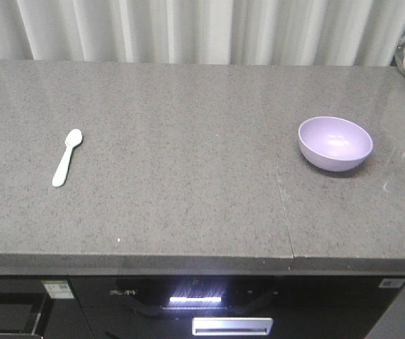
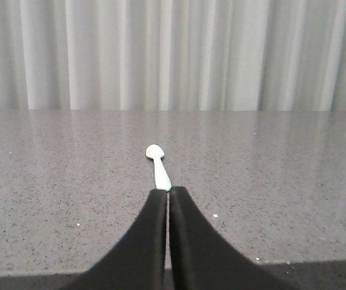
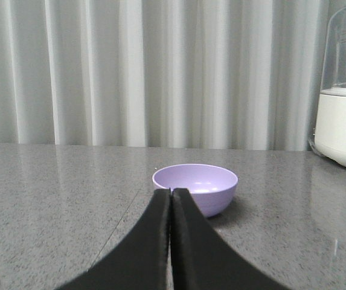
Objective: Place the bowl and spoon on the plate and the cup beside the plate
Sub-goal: 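Lower the left gripper above the white spoon handle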
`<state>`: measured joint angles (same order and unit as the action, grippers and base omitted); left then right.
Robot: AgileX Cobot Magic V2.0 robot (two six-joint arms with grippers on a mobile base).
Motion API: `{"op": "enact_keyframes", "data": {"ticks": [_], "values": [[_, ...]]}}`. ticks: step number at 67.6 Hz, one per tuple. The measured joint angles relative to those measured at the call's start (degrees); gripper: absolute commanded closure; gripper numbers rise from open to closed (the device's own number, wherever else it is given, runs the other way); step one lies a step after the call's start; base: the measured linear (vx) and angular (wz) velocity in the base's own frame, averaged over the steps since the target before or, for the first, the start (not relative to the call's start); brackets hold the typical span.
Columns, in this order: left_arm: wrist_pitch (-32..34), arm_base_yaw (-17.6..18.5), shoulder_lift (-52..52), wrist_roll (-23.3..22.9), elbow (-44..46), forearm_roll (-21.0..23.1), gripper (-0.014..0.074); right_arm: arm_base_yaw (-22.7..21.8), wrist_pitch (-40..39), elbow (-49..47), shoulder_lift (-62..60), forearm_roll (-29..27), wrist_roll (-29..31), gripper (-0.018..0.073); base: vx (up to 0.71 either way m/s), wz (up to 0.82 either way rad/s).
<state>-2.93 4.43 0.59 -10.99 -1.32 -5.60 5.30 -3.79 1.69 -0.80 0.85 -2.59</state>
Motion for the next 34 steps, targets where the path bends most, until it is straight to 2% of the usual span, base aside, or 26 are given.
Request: {"op": "enact_keyframes", "data": {"ticks": [34], "values": [[0.00, 0.00, 0.00, 0.00, 0.00, 0.00, 0.0603, 0.00, 0.00, 0.00, 0.00, 0.00, 0.00, 0.0570, 0.14, -0.01]]}}
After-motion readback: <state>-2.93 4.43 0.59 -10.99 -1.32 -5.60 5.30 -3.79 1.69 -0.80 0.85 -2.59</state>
